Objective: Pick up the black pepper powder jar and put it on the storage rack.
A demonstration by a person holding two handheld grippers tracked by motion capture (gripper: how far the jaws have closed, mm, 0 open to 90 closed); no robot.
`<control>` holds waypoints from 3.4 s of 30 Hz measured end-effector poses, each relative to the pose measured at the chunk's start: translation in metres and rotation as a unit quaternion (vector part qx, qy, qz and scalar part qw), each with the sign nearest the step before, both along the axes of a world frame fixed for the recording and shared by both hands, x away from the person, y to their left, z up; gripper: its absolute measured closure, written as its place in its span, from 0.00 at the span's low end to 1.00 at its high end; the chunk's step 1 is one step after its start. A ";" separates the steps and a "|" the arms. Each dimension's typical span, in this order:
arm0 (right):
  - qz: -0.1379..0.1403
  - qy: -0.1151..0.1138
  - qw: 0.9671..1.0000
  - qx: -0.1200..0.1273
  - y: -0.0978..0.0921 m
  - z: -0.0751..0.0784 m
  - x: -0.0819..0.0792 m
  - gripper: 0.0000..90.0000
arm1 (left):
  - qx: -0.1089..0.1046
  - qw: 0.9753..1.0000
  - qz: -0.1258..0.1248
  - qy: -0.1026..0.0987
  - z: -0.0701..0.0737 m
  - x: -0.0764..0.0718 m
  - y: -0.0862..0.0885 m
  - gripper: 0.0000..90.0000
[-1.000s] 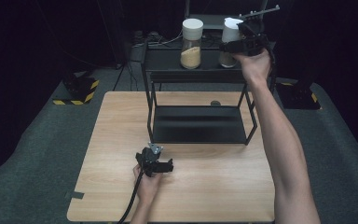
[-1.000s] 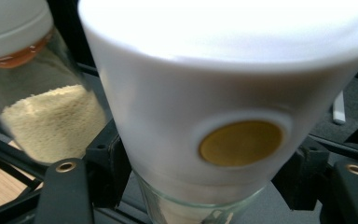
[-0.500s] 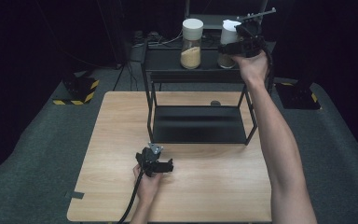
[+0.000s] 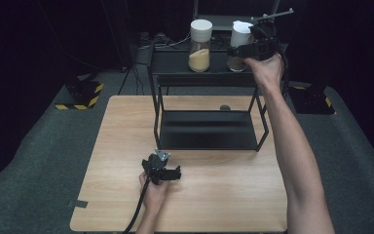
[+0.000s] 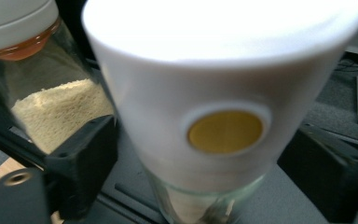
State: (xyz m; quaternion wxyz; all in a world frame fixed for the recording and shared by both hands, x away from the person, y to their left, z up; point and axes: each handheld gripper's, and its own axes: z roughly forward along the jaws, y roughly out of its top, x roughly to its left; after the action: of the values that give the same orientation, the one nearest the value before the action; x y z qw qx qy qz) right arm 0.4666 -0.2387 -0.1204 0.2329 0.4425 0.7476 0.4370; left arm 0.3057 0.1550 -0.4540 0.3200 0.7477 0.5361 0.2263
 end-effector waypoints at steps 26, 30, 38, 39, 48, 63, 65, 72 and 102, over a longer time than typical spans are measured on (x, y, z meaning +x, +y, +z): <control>0.013 -0.026 0.999 0.031 -0.048 -0.026 -0.036 0.08 | 0.000 1.000 0.001 -0.001 0.000 0.000 0.000 0.02; 0.015 -0.028 0.999 0.037 -0.053 -0.031 -0.040 0.08 | 0.000 1.000 0.001 -0.001 0.000 0.000 0.000 0.02; 0.020 -0.034 0.998 0.048 -0.063 -0.036 -0.047 0.08 | 0.000 1.000 0.001 -0.001 0.000 0.000 0.000 0.02; 0.022 -0.036 0.998 0.051 -0.065 -0.037 -0.048 0.08 | 0.000 1.000 0.001 -0.001 0.000 0.000 0.000 0.02; 0.023 -0.045 0.997 0.062 -0.074 -0.045 -0.059 0.09 | 0.000 1.000 0.001 -0.001 0.000 0.000 0.000 0.02; 0.032 -0.054 0.996 0.071 -0.085 -0.058 -0.074 0.10 | -0.001 1.000 0.001 -0.001 0.000 0.000 0.000 0.02; 0.033 -0.054 0.995 0.073 -0.087 -0.061 -0.076 0.10 | -0.001 1.000 0.001 -0.001 0.000 0.000 0.000 0.02; 0.039 -0.054 0.995 0.076 -0.094 -0.067 -0.083 0.10 | 0.000 1.000 0.001 -0.001 0.000 0.000 0.000 0.02; 0.046 -0.056 0.994 0.081 -0.112 -0.106 -0.109 0.10 | 0.000 1.000 0.000 0.000 0.000 0.000 0.000 0.02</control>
State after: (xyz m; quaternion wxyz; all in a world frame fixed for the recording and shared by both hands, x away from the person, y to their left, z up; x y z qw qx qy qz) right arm 0.3580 -0.3508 -0.2264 0.2174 0.3997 0.7152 0.5305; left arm 0.3057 0.1550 -0.4542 0.3204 0.7474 0.5361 0.2266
